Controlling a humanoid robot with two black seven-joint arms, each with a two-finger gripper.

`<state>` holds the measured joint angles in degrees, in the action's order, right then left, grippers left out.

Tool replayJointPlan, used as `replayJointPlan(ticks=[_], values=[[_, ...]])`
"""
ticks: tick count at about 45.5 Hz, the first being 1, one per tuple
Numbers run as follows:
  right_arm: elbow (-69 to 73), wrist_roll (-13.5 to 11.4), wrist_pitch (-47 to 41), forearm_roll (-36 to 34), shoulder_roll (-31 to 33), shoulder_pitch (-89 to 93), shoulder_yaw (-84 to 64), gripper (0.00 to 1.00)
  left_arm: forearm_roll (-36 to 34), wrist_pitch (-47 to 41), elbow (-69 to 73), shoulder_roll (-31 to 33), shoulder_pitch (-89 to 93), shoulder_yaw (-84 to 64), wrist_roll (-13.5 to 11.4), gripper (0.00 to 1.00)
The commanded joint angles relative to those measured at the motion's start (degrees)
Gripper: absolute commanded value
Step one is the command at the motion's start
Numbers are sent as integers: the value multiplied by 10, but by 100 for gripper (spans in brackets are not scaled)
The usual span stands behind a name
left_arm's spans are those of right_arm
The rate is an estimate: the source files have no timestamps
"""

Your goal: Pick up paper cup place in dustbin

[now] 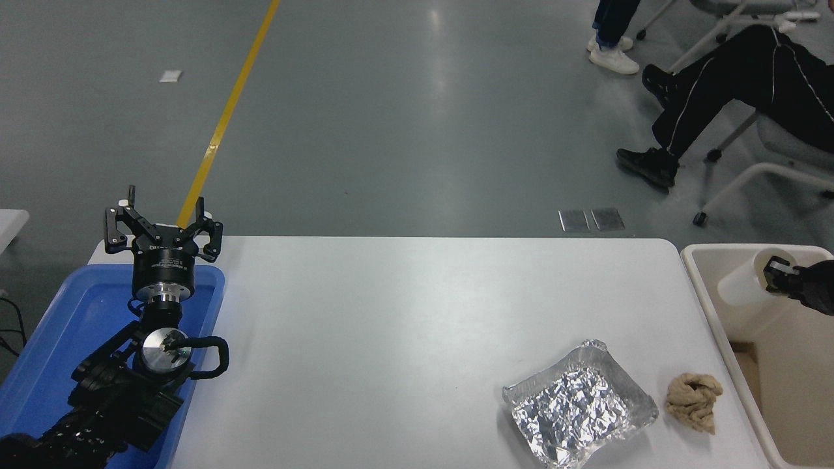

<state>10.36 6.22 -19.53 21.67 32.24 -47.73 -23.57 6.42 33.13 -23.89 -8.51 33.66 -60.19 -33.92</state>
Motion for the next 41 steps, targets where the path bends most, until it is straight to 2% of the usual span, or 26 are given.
replayJointPlan(ticks=[1, 9, 11, 14, 15, 17, 35, 41], values=[[-151, -3, 54, -83, -87, 134, 37, 0, 0, 0, 0, 0, -1, 1, 0, 99], [-173, -8, 78, -143, -115, 164, 36, 0, 0, 0, 0, 1, -1, 0, 0, 99], [-174, -9, 84, -146, -118, 168, 38, 20, 0, 0, 0, 1, -1, 0, 0, 99], [-174, -8, 102, -150, -119, 170, 38, 68, 0, 0, 1, 1, 0, 0, 0, 99], [-174, -8, 113, -150, -119, 171, 38, 81, 0, 0, 1, 1, -1, 0, 0, 99], [-174, -7, 133, -150, -119, 174, 36, 97, 0, 0, 1, 0, -1, 0, 0, 99], [-166, 3, 126, -151, -112, 129, 30, 100, 1, 0, 1, 0, -1, 0, 0, 99], [-168, 34, 111, -150, -111, 98, -8, 100, 0, 0, 0, 0, -1, 1, 0, 99]])
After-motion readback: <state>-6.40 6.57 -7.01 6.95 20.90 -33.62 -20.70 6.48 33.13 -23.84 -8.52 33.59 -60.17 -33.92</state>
